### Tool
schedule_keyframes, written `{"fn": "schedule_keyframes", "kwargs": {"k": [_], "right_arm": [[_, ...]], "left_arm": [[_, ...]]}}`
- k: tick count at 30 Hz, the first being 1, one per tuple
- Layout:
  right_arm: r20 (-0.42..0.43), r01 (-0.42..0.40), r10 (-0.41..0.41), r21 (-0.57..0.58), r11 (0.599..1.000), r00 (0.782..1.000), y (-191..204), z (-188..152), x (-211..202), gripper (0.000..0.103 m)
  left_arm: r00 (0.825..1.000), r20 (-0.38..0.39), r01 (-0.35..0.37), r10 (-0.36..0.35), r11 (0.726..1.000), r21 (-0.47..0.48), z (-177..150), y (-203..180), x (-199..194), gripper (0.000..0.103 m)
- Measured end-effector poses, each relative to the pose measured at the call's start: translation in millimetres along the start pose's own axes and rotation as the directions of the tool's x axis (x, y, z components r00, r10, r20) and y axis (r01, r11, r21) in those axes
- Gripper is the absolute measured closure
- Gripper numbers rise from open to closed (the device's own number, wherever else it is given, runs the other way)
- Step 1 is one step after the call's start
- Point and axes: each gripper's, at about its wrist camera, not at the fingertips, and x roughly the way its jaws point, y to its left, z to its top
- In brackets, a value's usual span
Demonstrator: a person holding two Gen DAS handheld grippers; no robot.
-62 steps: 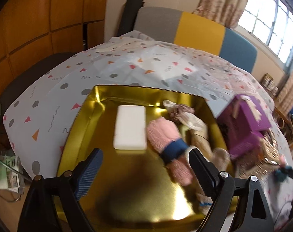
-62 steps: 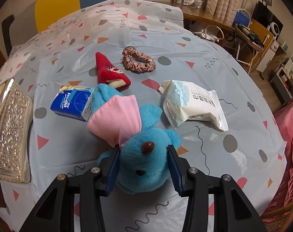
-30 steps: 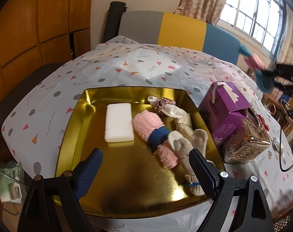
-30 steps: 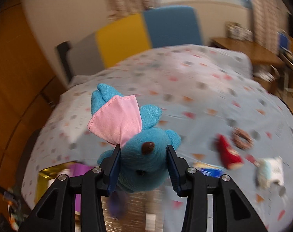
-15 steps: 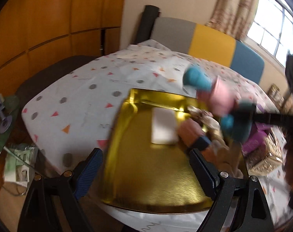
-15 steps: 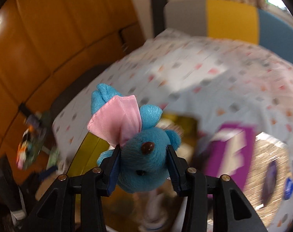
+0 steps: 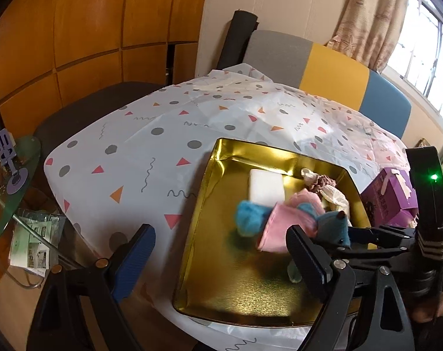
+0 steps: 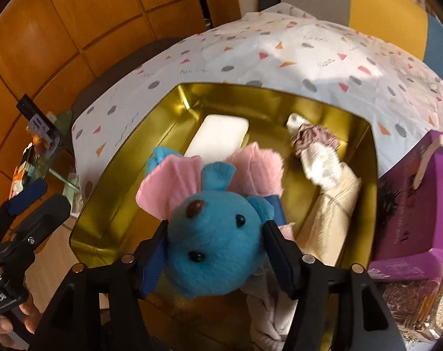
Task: Organize soft objects
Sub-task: 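Carry the blue teddy bear with pink scarf into the gold tray and release it with the right tool, then grasp the blue Tempo tissue pack with the left tool while the right tool approaches the brown scrunchie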
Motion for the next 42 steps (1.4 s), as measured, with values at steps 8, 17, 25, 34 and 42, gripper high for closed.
{"fn": "schedule_keyframes", "kwargs": {"k": [8, 17, 25, 34, 42], "right_arm": [[0.041, -0.028, 0.028, 0.012, 1.000, 0.999, -1, -17, -29, 0.029], [0.144, 0.023, -0.026, 0.026, 0.999, 0.989, -12, -32, -71, 0.028], [0.244, 0.063, -0.076, 0.060, 0.996, 0.967, -35, -42, -120, 0.029], [0.332, 0.149, -0.214, 0.210, 0.966, 0.919, -106, -65, -183, 0.029], [0.311, 0.234, -0.375, 0.407, 0.883, 0.873, -188, -100, -216, 0.029]], "left_arm": [[1.000, 0.011, 0.017, -0.017, 0.999, 0.028, 4, -10, -4, 0.011], [1.000, 0.010, 0.023, -0.023, 0.997, 0.069, 2, -23, -7, 0.010], [0.999, 0.011, 0.036, -0.037, 0.993, 0.110, 2, -36, -10, 0.010], [0.998, 0.014, 0.054, -0.057, 0.984, 0.167, 3, -58, -15, 0.010], [0.996, 0.018, 0.075, -0.082, 0.970, 0.230, 4, -84, -20, 0.010]]}}
